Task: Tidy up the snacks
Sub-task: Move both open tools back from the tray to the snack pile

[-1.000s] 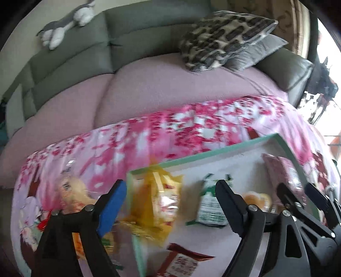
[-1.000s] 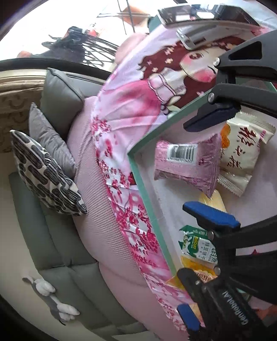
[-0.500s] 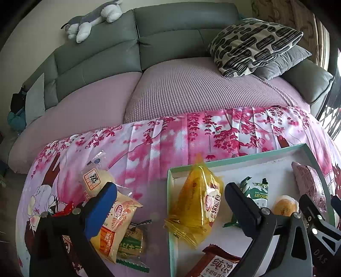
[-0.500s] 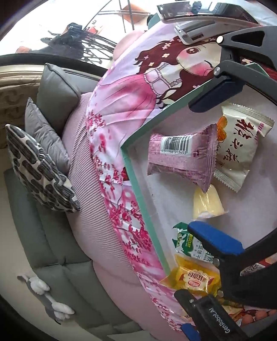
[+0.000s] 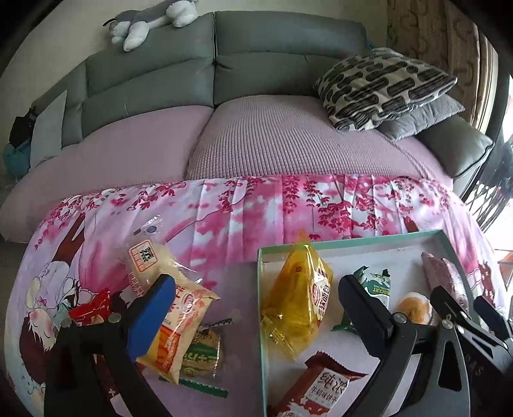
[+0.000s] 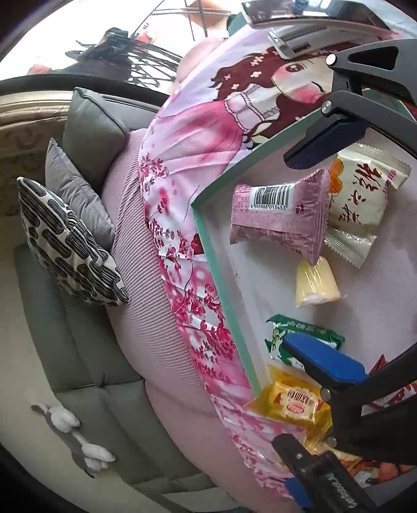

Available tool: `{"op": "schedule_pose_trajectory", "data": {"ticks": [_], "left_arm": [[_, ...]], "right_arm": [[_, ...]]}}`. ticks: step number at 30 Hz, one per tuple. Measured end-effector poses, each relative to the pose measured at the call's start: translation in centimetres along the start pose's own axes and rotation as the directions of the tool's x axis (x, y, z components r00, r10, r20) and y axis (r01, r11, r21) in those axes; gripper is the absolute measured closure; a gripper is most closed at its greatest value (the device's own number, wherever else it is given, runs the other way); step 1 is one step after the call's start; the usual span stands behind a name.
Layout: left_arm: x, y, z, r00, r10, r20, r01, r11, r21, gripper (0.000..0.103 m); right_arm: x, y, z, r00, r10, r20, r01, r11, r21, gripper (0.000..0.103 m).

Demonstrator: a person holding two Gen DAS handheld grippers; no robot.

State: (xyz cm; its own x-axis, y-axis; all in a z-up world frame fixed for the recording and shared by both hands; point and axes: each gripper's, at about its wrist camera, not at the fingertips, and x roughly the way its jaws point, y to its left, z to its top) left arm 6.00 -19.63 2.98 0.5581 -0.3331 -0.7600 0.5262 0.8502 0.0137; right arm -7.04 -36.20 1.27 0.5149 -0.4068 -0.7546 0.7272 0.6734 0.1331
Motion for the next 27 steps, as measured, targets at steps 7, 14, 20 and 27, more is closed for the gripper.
{"op": "schedule_pose_trajectory", "data": {"ticks": [7,14,20,27], "left_arm": [[-1.9,2.2,-0.4,1.000,-0.002,0.013,0.002,1.000,-0.012,0.002],[-4.3,5.5,-1.0,0.995,0.072,0.069,-0.069,0.996,-0.047,0.002],[-6.1,9.2,-1.7,0.984,0.142,0.103,-0.131,0.985,-0.111,0.002],[-8.0,14.5,-3.3,0.946,0.317,0.059,-0.307,0.941,-0.140,0.002]], "right_arm": [[-0.5,0.2,0.1,0.999,0.047,0.009,-0.047,0.998,0.041,0.000],[-0.7,1.2,0.0,0.997,0.072,0.007,-0.072,0.997,0.036,0.000],[-1.1,3.5,-0.2,0.995,0.102,0.015,-0.102,0.995,-0.016,0.000],[-2.2,7.6,-0.7,0.985,0.173,0.024,-0.170,0.981,-0.092,0.000]]}}
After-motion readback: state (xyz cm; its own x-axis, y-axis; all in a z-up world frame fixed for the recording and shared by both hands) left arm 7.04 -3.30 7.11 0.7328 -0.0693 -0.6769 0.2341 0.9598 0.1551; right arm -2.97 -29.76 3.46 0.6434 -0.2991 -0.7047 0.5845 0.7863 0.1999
